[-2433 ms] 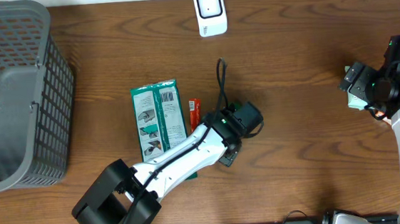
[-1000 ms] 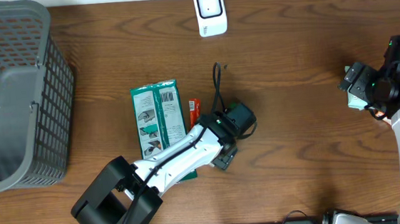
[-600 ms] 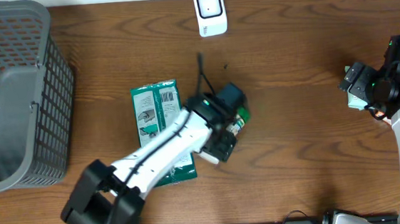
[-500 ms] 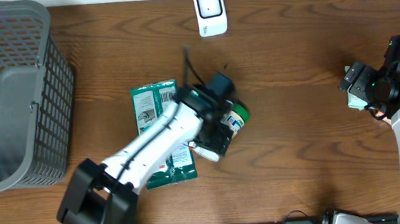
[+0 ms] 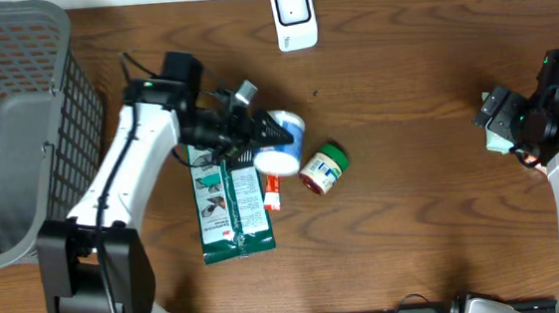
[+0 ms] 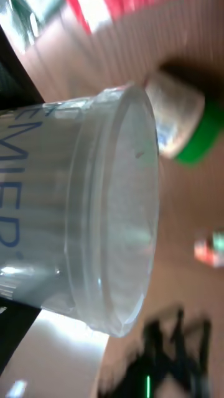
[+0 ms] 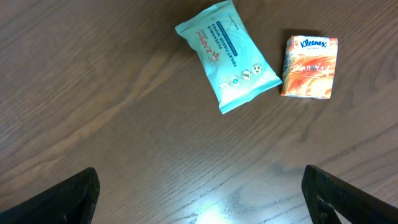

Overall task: Scan the item barcode
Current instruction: 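Lift the cotton-bud tub and carry it up to the white scanner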

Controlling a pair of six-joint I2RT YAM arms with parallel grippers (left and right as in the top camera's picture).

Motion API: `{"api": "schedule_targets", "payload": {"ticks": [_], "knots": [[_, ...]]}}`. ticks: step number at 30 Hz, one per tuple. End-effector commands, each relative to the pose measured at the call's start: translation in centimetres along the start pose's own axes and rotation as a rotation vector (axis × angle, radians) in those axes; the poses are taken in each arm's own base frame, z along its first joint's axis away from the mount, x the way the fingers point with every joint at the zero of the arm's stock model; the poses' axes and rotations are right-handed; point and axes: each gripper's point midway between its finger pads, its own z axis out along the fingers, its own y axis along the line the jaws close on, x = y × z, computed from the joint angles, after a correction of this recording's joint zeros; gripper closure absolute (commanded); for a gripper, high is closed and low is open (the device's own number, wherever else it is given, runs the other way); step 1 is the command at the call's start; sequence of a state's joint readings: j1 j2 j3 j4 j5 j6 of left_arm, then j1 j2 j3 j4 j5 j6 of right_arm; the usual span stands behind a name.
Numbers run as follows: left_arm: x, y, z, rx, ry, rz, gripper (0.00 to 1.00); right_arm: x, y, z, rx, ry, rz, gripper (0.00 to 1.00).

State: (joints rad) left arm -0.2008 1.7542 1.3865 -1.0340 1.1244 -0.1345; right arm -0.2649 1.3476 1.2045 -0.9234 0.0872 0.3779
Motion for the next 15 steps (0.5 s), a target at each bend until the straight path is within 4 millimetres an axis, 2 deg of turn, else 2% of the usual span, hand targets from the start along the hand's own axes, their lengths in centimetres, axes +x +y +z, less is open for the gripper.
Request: {"api": "schedule_targets", "payload": {"ticks": [1,4,8,13,15], "knots": [[0.7,-5.6,-2.0,0.300,0.026,0.023,0.25,-0.5,-0.3,-0.4,0.012,-0.021,-0.007,0.01],[0.8,-6.1,-2.2,0.330,0.033,0.018,0.25,-0.5,-0.3,-0.4,0.012,-0.021,-0.007,0.01],[-0.1,-4.2,-1.6,0.212,0.001,-0.025,0.28,-0.5,-0.3,-0.4,0.012,-0.021,-0.007,0.01],[-3.3,-2.2,-1.7,0.046,-0.120,-0.052,0.32,-0.5,-0.3,-0.4,0.012,-0.021,-0.007,0.01],[-4.7,-2.1,-2.4,-0.012,-0.184,-0.043,0.32,-0.5,-0.3,-0.4,0.012,-0.021,-0.007,0.01]]}}
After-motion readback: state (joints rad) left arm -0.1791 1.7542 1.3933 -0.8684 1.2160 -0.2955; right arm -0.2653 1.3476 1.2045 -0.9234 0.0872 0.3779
